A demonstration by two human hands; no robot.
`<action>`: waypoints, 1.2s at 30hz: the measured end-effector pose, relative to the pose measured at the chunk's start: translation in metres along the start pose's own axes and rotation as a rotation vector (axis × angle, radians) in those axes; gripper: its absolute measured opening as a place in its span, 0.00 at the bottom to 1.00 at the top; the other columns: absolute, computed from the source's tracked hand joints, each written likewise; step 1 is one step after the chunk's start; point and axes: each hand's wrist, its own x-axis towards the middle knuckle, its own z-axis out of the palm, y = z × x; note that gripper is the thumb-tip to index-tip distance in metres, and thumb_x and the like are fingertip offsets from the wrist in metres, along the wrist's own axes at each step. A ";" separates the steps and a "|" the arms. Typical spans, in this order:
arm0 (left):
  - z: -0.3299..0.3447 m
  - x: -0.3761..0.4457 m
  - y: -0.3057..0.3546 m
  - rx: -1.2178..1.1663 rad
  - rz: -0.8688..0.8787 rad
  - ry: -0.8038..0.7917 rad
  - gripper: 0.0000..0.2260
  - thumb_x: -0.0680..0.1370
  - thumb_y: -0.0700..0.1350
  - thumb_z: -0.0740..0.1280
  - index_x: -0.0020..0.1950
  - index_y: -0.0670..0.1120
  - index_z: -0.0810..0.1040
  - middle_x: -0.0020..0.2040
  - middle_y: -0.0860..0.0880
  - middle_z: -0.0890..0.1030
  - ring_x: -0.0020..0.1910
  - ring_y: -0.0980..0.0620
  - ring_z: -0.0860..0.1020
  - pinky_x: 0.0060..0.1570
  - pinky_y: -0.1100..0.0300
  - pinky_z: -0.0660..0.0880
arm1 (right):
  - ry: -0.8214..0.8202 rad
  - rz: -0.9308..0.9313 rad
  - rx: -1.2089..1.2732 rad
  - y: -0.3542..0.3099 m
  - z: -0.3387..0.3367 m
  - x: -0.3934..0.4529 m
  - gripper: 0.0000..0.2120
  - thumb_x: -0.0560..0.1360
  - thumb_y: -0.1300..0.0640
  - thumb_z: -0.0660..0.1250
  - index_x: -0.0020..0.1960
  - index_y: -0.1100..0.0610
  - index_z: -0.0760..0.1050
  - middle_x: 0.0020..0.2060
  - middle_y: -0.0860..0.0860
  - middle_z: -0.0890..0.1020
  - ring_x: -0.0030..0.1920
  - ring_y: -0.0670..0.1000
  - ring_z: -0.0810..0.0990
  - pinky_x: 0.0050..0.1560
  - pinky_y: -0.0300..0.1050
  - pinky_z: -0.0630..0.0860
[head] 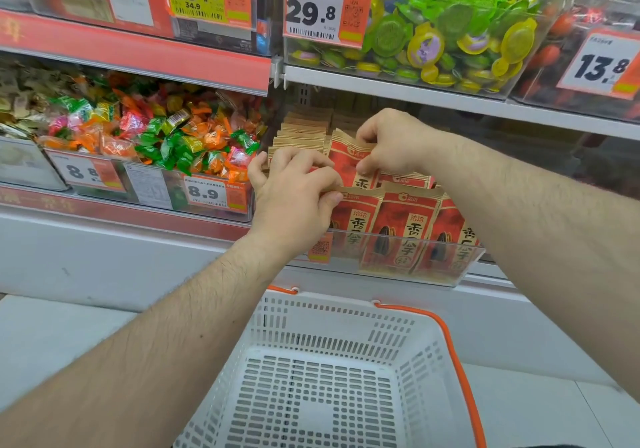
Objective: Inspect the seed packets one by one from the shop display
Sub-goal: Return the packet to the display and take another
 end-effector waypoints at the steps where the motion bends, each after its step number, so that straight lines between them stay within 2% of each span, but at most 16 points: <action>1: -0.001 0.001 0.000 -0.011 0.003 0.004 0.01 0.73 0.47 0.74 0.43 0.53 0.83 0.54 0.56 0.79 0.62 0.47 0.69 0.66 0.37 0.55 | 0.001 -0.012 -0.009 0.000 -0.003 0.001 0.07 0.72 0.55 0.75 0.38 0.49 0.78 0.38 0.45 0.81 0.41 0.46 0.80 0.39 0.41 0.72; 6: 0.000 0.000 -0.004 -0.042 0.007 0.000 0.01 0.73 0.47 0.72 0.44 0.53 0.82 0.53 0.55 0.79 0.60 0.47 0.71 0.66 0.43 0.53 | 0.090 -0.060 -0.046 -0.001 -0.014 0.002 0.08 0.72 0.57 0.75 0.38 0.51 0.77 0.35 0.45 0.78 0.37 0.46 0.77 0.34 0.38 0.67; 11: 0.003 -0.001 -0.005 -0.029 0.000 -0.021 0.01 0.73 0.47 0.72 0.44 0.52 0.83 0.54 0.54 0.79 0.60 0.46 0.72 0.66 0.47 0.51 | -0.042 -0.050 -0.189 -0.002 0.014 0.005 0.11 0.71 0.57 0.76 0.34 0.53 0.75 0.32 0.48 0.78 0.36 0.50 0.78 0.36 0.43 0.73; 15: 0.003 0.000 -0.005 -0.014 -0.006 -0.019 0.02 0.73 0.47 0.73 0.45 0.52 0.83 0.55 0.54 0.79 0.61 0.46 0.72 0.66 0.49 0.50 | -0.142 -0.009 -0.241 -0.010 0.019 0.012 0.11 0.73 0.62 0.70 0.32 0.57 0.74 0.30 0.51 0.73 0.33 0.51 0.72 0.32 0.44 0.71; 18: 0.002 0.001 -0.004 -0.015 -0.018 -0.020 0.02 0.74 0.47 0.73 0.45 0.52 0.84 0.55 0.54 0.78 0.62 0.47 0.71 0.67 0.48 0.50 | -0.185 0.012 -0.293 -0.014 0.018 0.016 0.08 0.74 0.59 0.70 0.36 0.57 0.77 0.33 0.51 0.76 0.34 0.51 0.73 0.35 0.44 0.72; 21: 0.003 0.000 -0.004 -0.009 -0.014 -0.014 0.02 0.74 0.48 0.73 0.46 0.52 0.84 0.56 0.54 0.78 0.62 0.47 0.71 0.68 0.47 0.51 | -0.219 0.035 -0.339 -0.019 0.022 0.014 0.08 0.79 0.57 0.64 0.46 0.59 0.79 0.41 0.54 0.79 0.38 0.51 0.74 0.35 0.40 0.70; 23: 0.003 0.001 -0.004 -0.001 -0.011 -0.004 0.04 0.74 0.48 0.73 0.49 0.52 0.84 0.56 0.54 0.78 0.62 0.47 0.71 0.68 0.48 0.50 | -0.183 0.038 -0.288 -0.021 0.021 0.012 0.11 0.79 0.52 0.66 0.50 0.59 0.81 0.46 0.53 0.82 0.43 0.50 0.77 0.38 0.41 0.73; 24: 0.003 0.000 -0.005 0.003 -0.013 -0.002 0.05 0.74 0.48 0.73 0.50 0.53 0.84 0.57 0.54 0.77 0.63 0.48 0.70 0.68 0.49 0.50 | -0.145 0.045 -0.227 -0.021 0.018 0.012 0.11 0.77 0.49 0.69 0.50 0.57 0.82 0.45 0.51 0.82 0.44 0.50 0.78 0.41 0.43 0.75; 27: 0.002 -0.001 -0.007 0.008 -0.011 -0.006 0.07 0.74 0.47 0.73 0.52 0.52 0.84 0.58 0.53 0.77 0.63 0.47 0.71 0.68 0.49 0.50 | 0.086 0.021 0.101 -0.021 0.010 0.000 0.05 0.69 0.49 0.73 0.39 0.49 0.82 0.40 0.47 0.82 0.45 0.51 0.80 0.49 0.49 0.78; 28: 0.002 -0.001 -0.007 0.007 -0.006 -0.006 0.08 0.74 0.47 0.73 0.52 0.51 0.84 0.58 0.52 0.78 0.63 0.46 0.71 0.67 0.49 0.51 | 0.078 -0.004 0.115 -0.020 0.009 -0.007 0.05 0.68 0.49 0.72 0.38 0.50 0.81 0.37 0.47 0.81 0.44 0.51 0.79 0.51 0.50 0.76; 30: 0.001 -0.001 -0.006 0.003 -0.005 0.004 0.11 0.73 0.45 0.73 0.55 0.51 0.83 0.58 0.52 0.78 0.63 0.46 0.72 0.68 0.48 0.51 | -0.028 -0.015 -0.059 -0.017 0.013 -0.023 0.08 0.69 0.48 0.69 0.37 0.52 0.81 0.36 0.47 0.80 0.44 0.51 0.76 0.58 0.52 0.65; 32: -0.001 -0.001 -0.003 0.013 -0.038 -0.018 0.19 0.74 0.46 0.72 0.64 0.51 0.78 0.62 0.52 0.77 0.66 0.47 0.71 0.72 0.45 0.49 | -0.038 -0.003 -0.256 -0.012 0.019 -0.033 0.09 0.72 0.48 0.70 0.35 0.51 0.79 0.35 0.46 0.78 0.46 0.51 0.73 0.62 0.55 0.61; 33: -0.002 -0.002 -0.001 0.019 -0.063 -0.038 0.24 0.74 0.47 0.72 0.70 0.50 0.74 0.65 0.52 0.76 0.69 0.48 0.70 0.74 0.44 0.45 | 0.003 0.012 -0.262 -0.009 0.021 -0.034 0.10 0.74 0.48 0.70 0.35 0.51 0.79 0.35 0.45 0.77 0.47 0.51 0.72 0.63 0.55 0.61; 35: -0.004 -0.005 -0.001 0.043 -0.099 -0.061 0.32 0.75 0.49 0.71 0.76 0.47 0.64 0.72 0.50 0.71 0.75 0.50 0.64 0.75 0.45 0.36 | 0.163 0.027 -0.106 -0.002 0.022 -0.036 0.10 0.76 0.47 0.70 0.38 0.50 0.78 0.35 0.42 0.76 0.48 0.52 0.73 0.62 0.53 0.65; 36: -0.004 -0.006 -0.001 0.058 -0.106 -0.064 0.35 0.75 0.51 0.71 0.78 0.46 0.61 0.74 0.49 0.69 0.77 0.49 0.61 0.74 0.47 0.32 | 0.261 0.025 0.022 0.000 0.021 -0.038 0.10 0.76 0.48 0.69 0.38 0.49 0.76 0.35 0.42 0.75 0.48 0.52 0.74 0.58 0.50 0.68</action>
